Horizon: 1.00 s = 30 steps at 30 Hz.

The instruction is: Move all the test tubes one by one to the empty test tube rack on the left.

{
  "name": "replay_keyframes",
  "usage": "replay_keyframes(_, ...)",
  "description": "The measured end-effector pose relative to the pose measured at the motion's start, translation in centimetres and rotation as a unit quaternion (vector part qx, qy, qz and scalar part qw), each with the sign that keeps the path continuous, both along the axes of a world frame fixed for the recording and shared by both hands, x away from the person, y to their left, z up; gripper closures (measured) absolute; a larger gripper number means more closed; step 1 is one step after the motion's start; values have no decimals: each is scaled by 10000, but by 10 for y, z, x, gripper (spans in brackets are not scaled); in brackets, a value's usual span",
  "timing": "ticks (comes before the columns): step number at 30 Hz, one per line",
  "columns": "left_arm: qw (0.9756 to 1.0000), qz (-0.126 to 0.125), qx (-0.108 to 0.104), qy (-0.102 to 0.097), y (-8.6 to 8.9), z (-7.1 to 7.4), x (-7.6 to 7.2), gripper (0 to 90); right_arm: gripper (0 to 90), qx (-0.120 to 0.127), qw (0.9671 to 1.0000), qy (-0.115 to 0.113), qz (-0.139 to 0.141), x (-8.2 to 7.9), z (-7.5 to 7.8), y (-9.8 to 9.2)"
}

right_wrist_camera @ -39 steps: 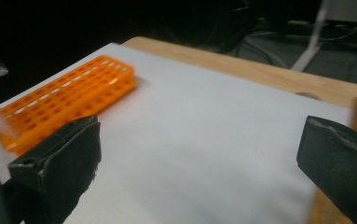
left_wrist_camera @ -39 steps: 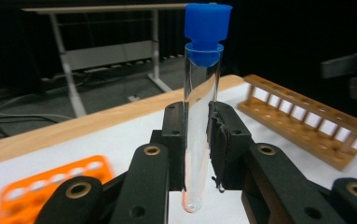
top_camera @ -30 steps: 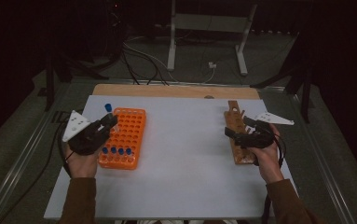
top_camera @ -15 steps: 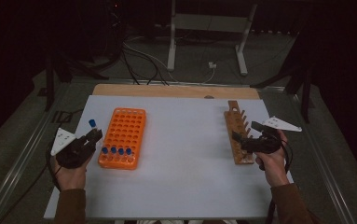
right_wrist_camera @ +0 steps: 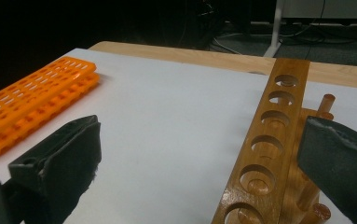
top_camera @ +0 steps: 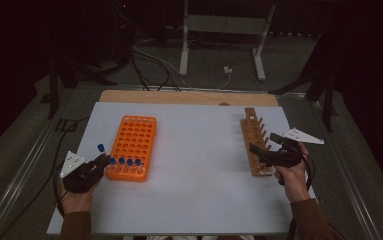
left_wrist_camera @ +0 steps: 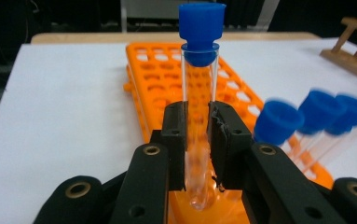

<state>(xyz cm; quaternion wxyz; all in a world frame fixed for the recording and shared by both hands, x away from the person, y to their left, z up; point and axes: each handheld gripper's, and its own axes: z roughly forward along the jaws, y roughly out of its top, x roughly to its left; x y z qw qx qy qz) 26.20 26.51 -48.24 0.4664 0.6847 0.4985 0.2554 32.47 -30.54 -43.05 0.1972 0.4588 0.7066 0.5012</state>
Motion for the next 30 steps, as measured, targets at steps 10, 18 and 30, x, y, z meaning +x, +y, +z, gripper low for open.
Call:
replay_keyframes(10, 9977, -160, 506, 411, -5, -8, -2, 788, 0, -13, 10000, 35, -42, -3, -4, -5)
replay_keyframes(18, 9966, -218, 645, 470, -8, -11, -2, 786, 0, -99, 9999, 35, -30, -4, -7, -4)
replay_keyframes(30, 9993, 93, -107, 343, 10, 0, -14, 506, 0, -83, 10000, 33, -18, -7, -9, -6)
